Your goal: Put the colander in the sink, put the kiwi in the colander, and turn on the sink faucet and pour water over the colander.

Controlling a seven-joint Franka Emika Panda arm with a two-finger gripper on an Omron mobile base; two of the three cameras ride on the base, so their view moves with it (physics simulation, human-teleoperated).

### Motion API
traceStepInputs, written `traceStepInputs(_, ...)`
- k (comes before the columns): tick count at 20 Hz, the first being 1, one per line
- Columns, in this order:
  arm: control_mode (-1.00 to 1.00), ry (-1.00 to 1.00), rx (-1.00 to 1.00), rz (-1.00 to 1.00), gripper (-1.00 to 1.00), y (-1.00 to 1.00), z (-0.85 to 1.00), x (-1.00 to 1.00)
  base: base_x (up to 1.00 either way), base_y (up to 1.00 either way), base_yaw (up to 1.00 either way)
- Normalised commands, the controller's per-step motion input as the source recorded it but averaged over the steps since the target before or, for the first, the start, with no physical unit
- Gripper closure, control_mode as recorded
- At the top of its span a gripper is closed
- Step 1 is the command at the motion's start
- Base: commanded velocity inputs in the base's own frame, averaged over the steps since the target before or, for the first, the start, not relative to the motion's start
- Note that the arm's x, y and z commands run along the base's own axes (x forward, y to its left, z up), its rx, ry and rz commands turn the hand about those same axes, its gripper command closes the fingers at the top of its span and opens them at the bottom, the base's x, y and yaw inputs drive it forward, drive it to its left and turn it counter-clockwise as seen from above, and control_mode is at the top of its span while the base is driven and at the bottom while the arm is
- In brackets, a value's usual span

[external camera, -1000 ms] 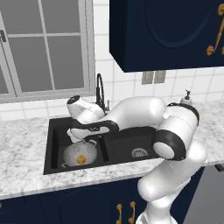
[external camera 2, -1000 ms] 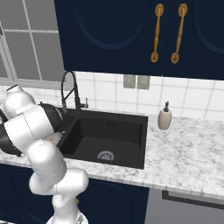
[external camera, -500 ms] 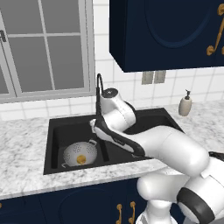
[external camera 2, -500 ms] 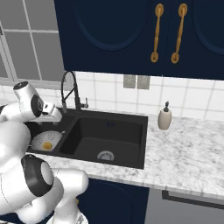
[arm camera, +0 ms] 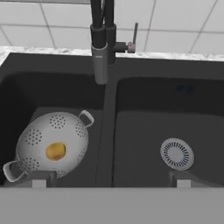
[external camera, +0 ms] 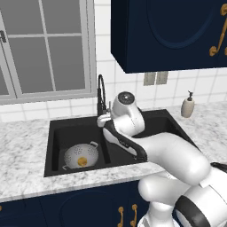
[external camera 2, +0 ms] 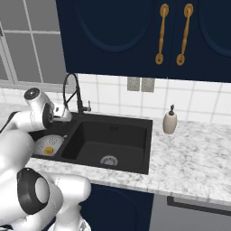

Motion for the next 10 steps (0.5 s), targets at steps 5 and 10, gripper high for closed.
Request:
traceStepInputs(5, -1.00, -0.09, 0.01, 0.04, -1.00, 0.10, 0.17, 0.52, 0.00, 0.00, 0.00)
traceStepInputs(10, -1.00, -0.02, 0.01, 0.03, -1.00, 0.29, 0.00, 0.38, 0.00, 0.00, 0.00)
